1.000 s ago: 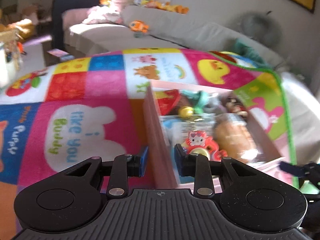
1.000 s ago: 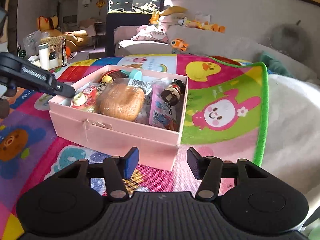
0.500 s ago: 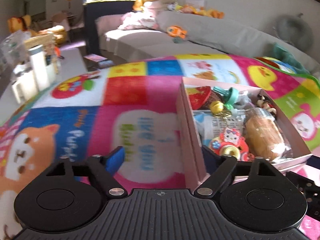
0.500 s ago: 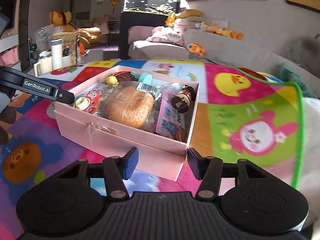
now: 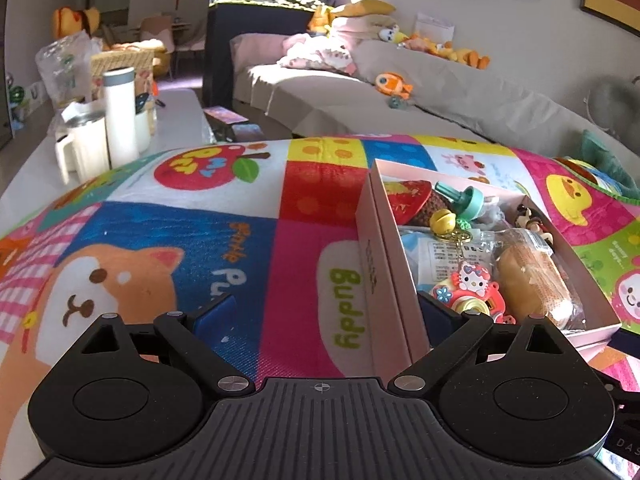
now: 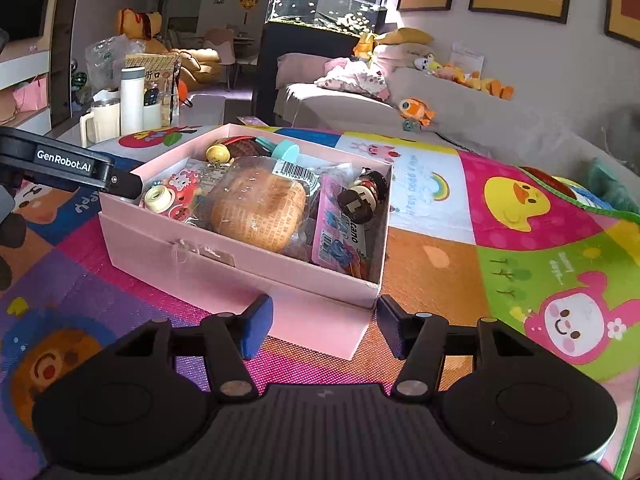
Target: Organize objects
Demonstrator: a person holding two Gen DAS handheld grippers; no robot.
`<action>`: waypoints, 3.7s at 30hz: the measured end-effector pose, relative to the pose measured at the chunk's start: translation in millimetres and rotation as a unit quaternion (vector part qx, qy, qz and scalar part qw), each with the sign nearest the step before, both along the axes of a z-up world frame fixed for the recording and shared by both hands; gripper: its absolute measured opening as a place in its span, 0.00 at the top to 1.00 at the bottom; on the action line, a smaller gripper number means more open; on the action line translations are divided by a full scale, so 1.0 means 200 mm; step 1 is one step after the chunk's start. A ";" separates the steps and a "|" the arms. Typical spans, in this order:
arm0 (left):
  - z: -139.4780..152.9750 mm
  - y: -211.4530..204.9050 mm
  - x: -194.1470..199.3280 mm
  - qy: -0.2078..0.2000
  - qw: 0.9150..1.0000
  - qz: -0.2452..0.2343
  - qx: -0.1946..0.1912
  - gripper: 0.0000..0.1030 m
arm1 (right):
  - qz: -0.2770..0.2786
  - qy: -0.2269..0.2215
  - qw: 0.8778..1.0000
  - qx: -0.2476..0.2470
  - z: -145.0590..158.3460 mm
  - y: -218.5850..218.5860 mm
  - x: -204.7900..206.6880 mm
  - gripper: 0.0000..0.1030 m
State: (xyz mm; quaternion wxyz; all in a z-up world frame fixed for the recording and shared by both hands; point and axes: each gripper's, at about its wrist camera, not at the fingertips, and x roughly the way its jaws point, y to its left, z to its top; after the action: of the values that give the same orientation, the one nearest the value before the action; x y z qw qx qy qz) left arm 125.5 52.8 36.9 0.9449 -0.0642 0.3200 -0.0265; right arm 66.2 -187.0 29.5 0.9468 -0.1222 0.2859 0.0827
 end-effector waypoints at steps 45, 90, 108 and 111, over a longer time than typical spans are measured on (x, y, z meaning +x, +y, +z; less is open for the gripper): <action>-0.18 -0.29 -0.72 0.015 0.997 0.005 0.079 0.02 | -0.081 0.052 0.993 0.070 -0.16 -0.06 -0.39 0.00; -0.18 -0.29 -0.72 0.015 0.997 0.006 0.075 0.02 | -0.080 0.058 0.991 0.087 -0.17 -0.08 -0.38 0.00; -0.18 -0.29 -0.72 0.015 0.997 0.006 0.075 0.02 | -0.080 0.058 0.991 0.087 -0.17 -0.08 -0.38 0.00; -0.18 -0.29 -0.72 0.015 0.997 0.006 0.075 0.02 | -0.080 0.058 0.991 0.087 -0.17 -0.08 -0.38 0.00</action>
State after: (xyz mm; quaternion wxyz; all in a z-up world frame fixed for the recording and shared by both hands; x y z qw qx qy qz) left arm -17.6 -5.7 0.3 0.9422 0.0046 0.3350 0.0041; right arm -9.5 -203.8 -4.1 0.9394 -0.0113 0.3406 0.0385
